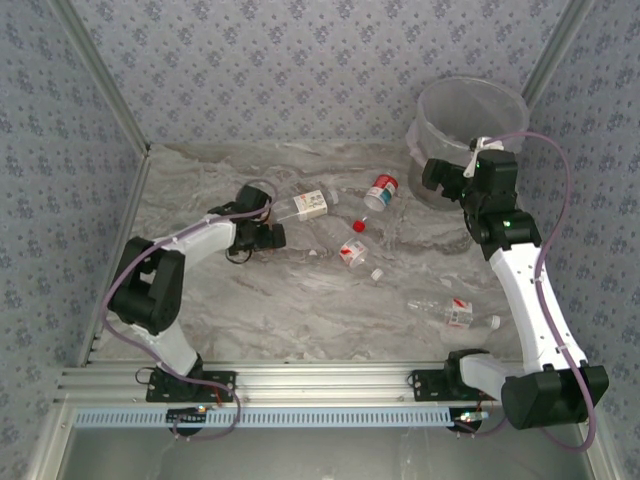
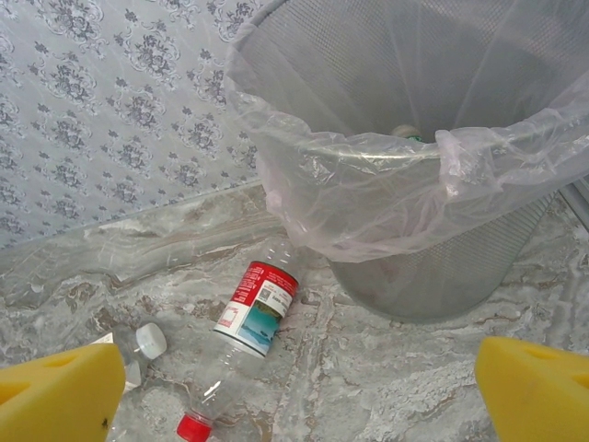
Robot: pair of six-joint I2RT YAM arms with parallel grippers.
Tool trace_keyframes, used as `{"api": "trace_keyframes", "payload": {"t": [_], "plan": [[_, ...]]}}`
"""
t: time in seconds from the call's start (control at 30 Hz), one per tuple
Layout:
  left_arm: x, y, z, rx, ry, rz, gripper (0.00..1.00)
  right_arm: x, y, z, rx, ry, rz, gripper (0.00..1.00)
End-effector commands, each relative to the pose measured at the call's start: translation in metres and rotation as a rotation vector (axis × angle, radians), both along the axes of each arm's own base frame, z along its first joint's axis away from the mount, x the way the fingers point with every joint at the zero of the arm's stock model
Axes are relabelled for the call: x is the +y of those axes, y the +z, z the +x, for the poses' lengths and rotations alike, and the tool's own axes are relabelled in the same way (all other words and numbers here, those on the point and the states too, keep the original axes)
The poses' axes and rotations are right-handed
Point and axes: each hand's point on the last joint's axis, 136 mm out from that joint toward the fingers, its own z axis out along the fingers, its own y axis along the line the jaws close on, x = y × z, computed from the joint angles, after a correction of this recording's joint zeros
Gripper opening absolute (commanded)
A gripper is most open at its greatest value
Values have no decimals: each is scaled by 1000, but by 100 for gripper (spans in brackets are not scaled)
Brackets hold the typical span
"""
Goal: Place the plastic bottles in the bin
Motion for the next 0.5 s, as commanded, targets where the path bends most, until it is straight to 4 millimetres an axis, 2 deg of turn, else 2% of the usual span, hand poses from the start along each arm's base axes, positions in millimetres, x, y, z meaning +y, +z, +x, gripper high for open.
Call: {"api": "trace_keyframes", "payload": {"t": [0.0,0.47], "plan": [[-12,3,4,-2,-61,-18,95,4,4,-2,-16,9,20,100],[-11,-13,4,28,-52,-4,78,5,9,-2,-8,12,11,100]]}}
